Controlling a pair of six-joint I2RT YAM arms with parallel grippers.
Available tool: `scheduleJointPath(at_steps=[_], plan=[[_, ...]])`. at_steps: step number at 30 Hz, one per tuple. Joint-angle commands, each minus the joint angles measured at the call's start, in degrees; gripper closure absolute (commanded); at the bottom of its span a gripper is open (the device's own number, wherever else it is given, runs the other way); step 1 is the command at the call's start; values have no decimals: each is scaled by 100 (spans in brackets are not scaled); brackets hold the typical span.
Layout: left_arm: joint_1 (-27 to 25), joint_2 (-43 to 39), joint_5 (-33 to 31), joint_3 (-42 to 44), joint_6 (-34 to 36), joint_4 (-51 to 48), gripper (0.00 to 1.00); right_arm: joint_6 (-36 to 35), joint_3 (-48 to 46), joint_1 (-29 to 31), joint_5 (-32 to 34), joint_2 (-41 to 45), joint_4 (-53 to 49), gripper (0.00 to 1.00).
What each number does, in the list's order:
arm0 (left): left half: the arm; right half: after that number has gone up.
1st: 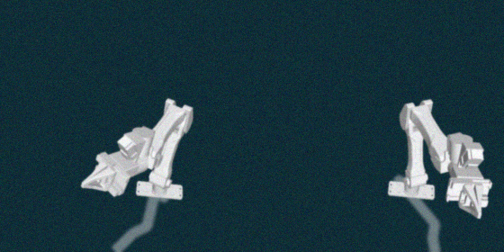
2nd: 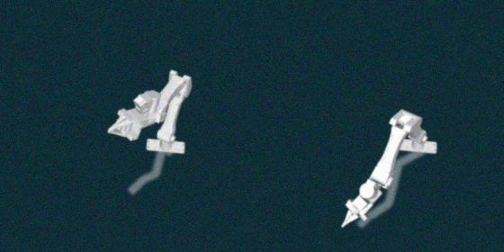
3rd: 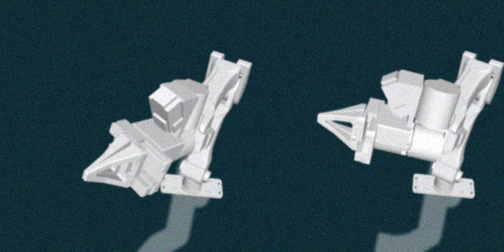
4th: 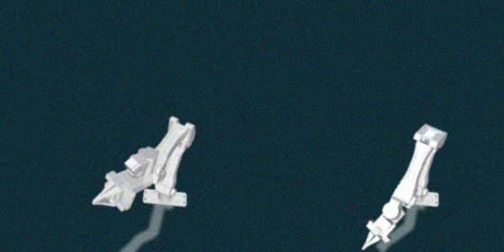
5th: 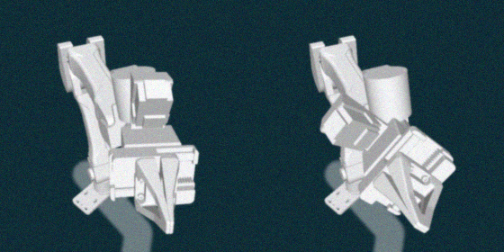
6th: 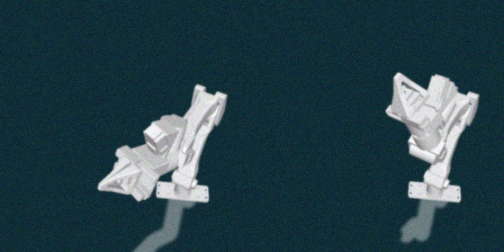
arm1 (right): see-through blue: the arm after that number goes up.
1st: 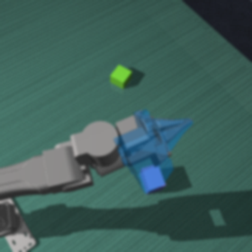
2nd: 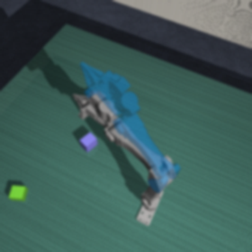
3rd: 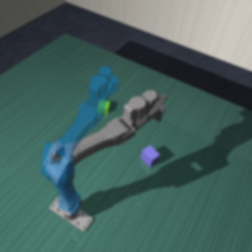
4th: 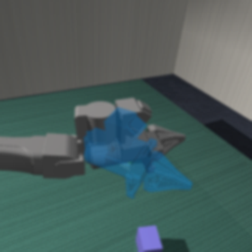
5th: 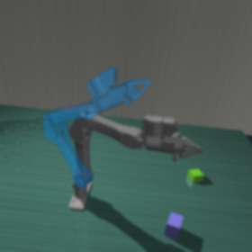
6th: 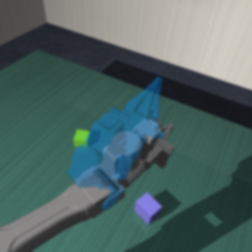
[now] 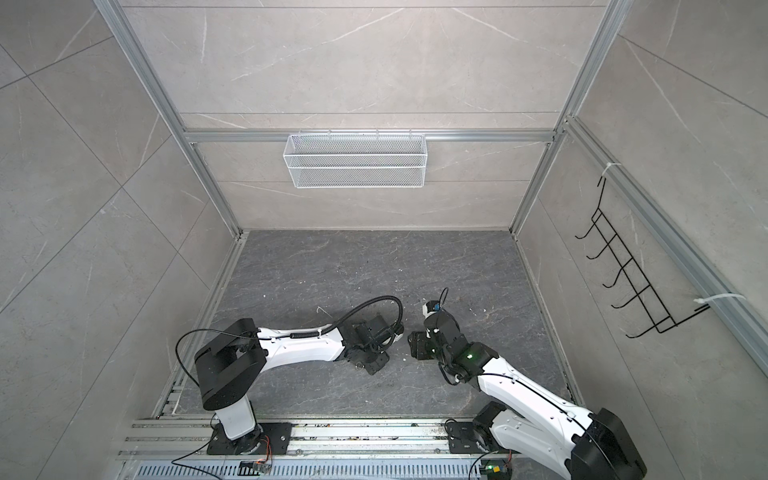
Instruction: Remove the keys from the keyring
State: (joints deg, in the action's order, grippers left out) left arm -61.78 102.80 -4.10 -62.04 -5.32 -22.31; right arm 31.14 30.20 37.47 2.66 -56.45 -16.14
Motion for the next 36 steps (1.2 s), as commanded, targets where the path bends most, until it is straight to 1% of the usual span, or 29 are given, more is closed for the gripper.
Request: scheduleJointPath(at_steps=[1,3,8,12,15,18,22,25,27,30,32,34,36], plan=[[-32,-104,41,-26,94,166,94,53,4,-27,71,90,-144,39],[-29,-175,-56,17,67,236,100,51,12,-30,53,99,-136,39],[-27,-722,-435,267,-66,538,100,-21,141,-29,-3,107,-128,39],[-29,-1593,-618,568,-247,839,100,-167,376,-30,-5,110,-158,40],[-31,-2302,-610,804,-357,1056,100,-344,556,-29,-232,116,-38,42],[-27,-2937,-606,938,-416,1096,100,-428,696,-30,-416,149,145,46],[-16,-3682,-546,1091,-442,1118,100,-535,687,-30,-819,343,618,46],[17,-4111,-489,1211,-488,1133,100,-587,564,-30,-1383,562,1168,43],[39,-4329,-459,1260,-525,1108,100,-626,494,-27,-1763,683,1512,39],[104,-4655,-268,1321,-520,1038,100,-677,539,-30,-1937,850,1629,35],[172,-4842,-102,1369,-520,968,100,-713,547,-30,-2067,953,1721,33],[210,-4988,-71,1385,-541,893,100,-691,614,-30,-2188,961,1727,32],[234,-5108,-90,1414,-604,886,100,-834,721,-30,-2521,880,1684,32]])
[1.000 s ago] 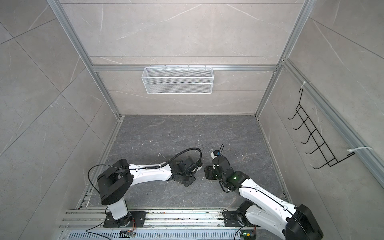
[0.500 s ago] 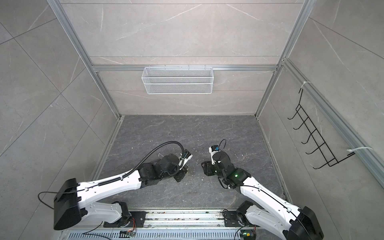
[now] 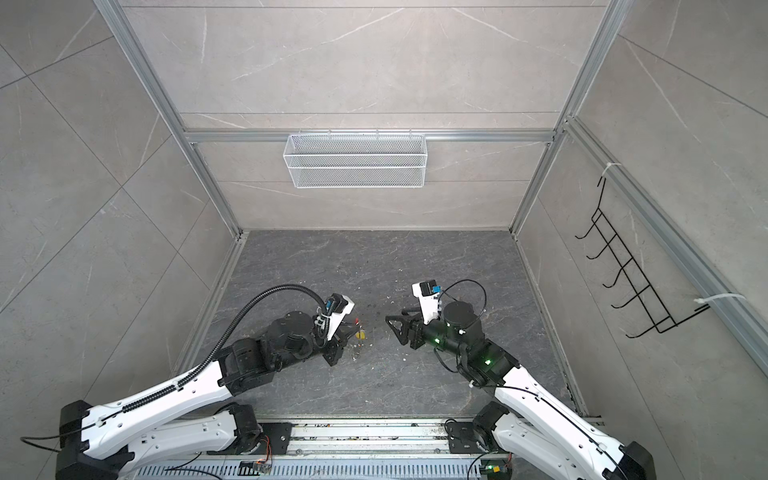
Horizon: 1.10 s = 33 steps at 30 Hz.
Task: Remove the keys from the keyring
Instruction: 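Lift the key ring with the left gripper while the right gripper grasps the yellow-tag key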
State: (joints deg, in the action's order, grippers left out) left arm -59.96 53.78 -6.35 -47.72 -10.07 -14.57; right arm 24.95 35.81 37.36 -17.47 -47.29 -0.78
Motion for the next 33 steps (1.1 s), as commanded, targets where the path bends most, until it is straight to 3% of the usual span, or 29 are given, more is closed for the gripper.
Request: scheduleJointPath(at_steps=[1,5,9,16,23,33], plan=[[46,-261,125,-12,-166,93,100,-276,244,-19,-665,-90,61,32],[51,-425,178,58,-223,112,100,-515,350,12,-1329,-277,123,33],[47,-551,205,83,-272,94,100,-648,336,179,-1421,-252,302,33],[47,-686,239,63,-408,97,100,-1597,716,1169,-357,-579,-250,33],[47,-749,273,9,-496,-22,100,-1894,995,1531,278,-920,-296,33],[47,-901,398,18,-446,-156,100,-2143,1232,1546,149,-1093,-340,41]])
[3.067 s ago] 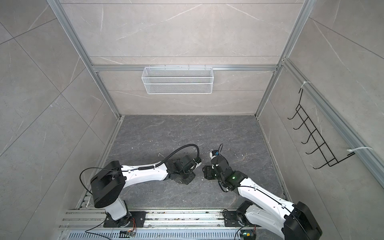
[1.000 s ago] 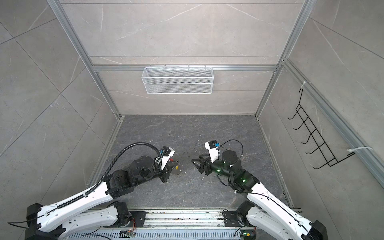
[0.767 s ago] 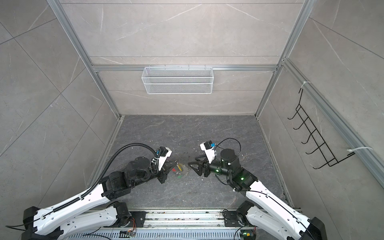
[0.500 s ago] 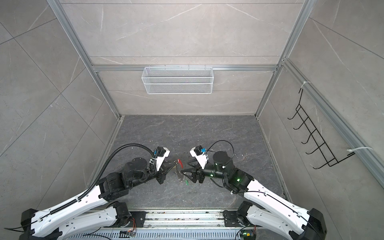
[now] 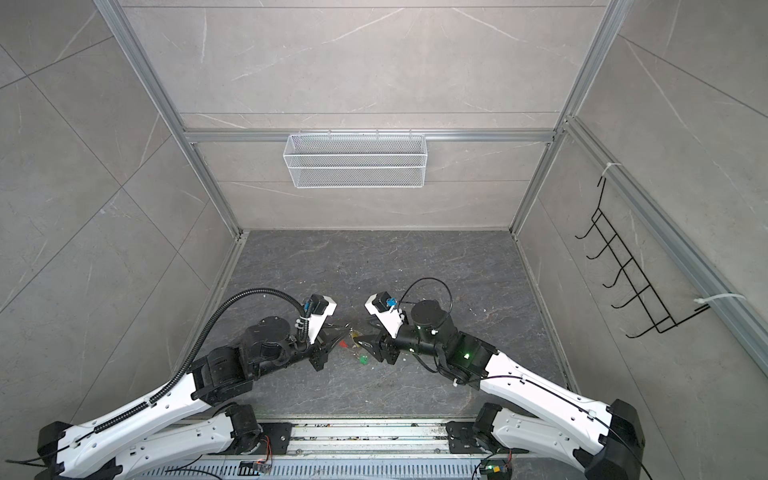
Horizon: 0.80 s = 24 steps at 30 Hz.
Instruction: Remove the keys from the keyring
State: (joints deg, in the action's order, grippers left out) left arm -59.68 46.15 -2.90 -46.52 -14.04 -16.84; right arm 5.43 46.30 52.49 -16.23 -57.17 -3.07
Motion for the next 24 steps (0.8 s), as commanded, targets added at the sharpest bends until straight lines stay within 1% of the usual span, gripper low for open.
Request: scheduleJointPath(at_steps=[1,5,10,13,19,22,24], plan=[[19,-147,45,-111,-71,66,100,-174,163,33,-17,-127,-91,41],[23,-163,43,-129,-102,67,100,-145,150,51,-192,-245,-43,39],[20,-204,-39,-164,-147,58,100,-148,180,127,-70,-358,-134,39],[19,-231,-86,-155,-177,84,100,-128,142,199,-18,-383,-90,38],[21,-229,-237,-163,-254,84,100,-129,136,371,271,-440,-69,35],[19,-248,-203,-181,-266,100,100,-137,227,420,551,-553,-239,36],[22,-264,-199,-198,-261,99,100,-139,212,429,616,-598,-264,38]])
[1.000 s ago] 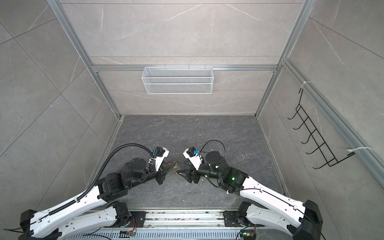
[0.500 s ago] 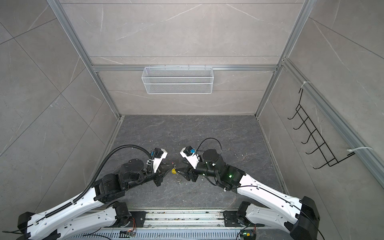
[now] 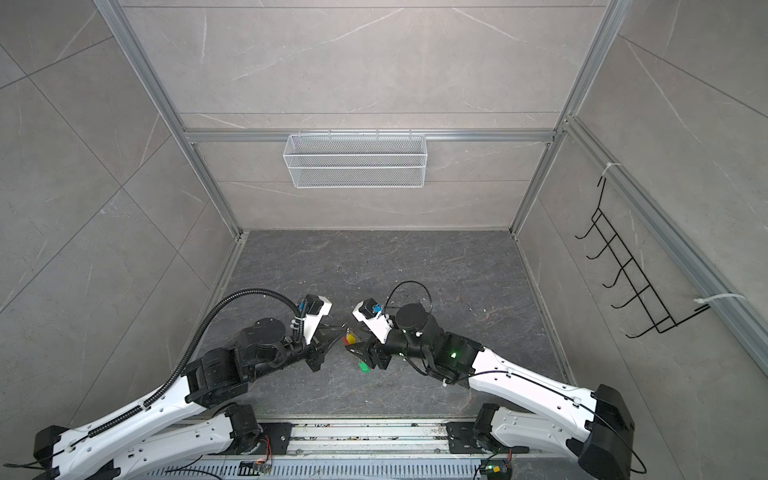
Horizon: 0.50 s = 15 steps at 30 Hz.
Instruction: Remove the keys from the keyring
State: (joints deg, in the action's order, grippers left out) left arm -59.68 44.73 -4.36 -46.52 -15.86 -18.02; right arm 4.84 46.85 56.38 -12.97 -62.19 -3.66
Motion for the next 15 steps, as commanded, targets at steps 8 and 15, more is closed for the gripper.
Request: scheduleJointPath(at_steps=[8,15], plan=[[18,-260,-31,-256,-81,159,100,-113,118,66,449,-248,-201,45],[19,-247,76,-274,-148,219,100,-105,148,60,467,-398,11,47]])
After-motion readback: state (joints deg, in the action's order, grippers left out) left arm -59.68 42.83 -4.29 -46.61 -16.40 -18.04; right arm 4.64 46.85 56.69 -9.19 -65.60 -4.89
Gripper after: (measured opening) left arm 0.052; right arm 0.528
